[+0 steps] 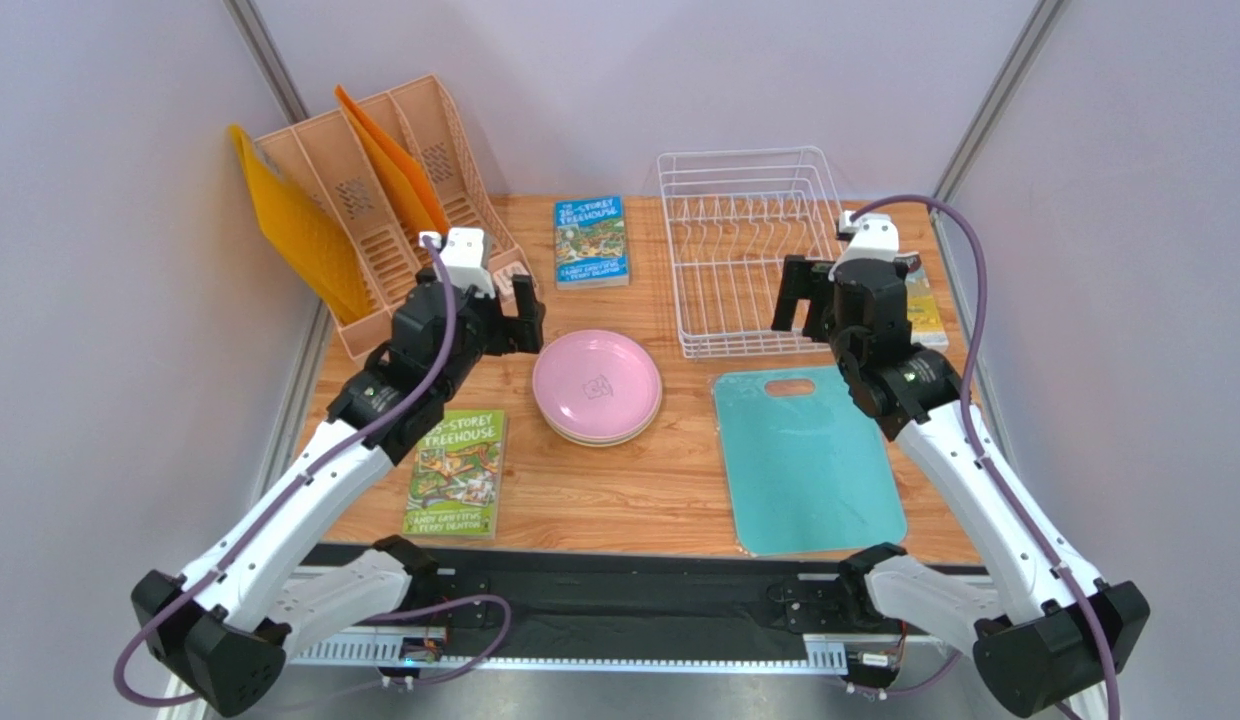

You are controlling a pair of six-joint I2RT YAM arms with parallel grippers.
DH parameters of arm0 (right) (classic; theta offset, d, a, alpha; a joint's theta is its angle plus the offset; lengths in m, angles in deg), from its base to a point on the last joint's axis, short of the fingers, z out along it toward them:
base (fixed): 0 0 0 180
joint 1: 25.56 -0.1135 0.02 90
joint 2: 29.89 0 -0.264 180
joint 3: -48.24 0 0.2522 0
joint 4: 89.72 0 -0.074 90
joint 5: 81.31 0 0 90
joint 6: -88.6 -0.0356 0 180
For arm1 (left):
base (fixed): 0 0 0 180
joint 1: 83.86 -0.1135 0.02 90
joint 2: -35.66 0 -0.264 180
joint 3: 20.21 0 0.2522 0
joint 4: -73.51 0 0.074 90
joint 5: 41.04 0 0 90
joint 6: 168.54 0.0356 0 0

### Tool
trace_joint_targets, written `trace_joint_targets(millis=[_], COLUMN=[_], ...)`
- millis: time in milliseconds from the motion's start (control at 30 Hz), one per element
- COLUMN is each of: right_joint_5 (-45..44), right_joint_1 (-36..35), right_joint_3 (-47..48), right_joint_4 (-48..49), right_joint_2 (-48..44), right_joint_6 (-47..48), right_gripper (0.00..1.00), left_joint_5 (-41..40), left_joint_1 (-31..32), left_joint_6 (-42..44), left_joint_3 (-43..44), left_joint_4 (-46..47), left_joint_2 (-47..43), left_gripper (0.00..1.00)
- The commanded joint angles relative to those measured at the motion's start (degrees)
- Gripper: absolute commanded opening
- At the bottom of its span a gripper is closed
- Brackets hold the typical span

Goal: Unload the plates from the dish rack

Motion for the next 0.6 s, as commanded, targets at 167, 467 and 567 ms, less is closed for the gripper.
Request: trace_joint_targets(millis=[167, 467, 567], right_joint_5=[-7.97, -6.74, -6.38], right_joint_1=[4.61, 6.64, 6.91], right_joint_3=[-0.74, -1.97, -2.15], right_joint_4=[8.84, 9.55, 9.46], right_joint_2=[-3.38, -3.47, -3.30], right_joint_6=[6.41, 6.06, 6.15], right_gripper=[1.00, 1.00, 1.00], left_joint_5=[-4.27, -6.38, -6.73], left_joint_1=[0.13, 0.13, 0.13], left_joint_6=[7.54, 9.21, 9.13], left_joint_3=[2.79, 2.09, 2.00], left_joint_4=[-1.68, -1.25, -1.07], left_joint_2=[-5.13, -5.49, -5.31], left_gripper=[0.99, 0.99, 0.99])
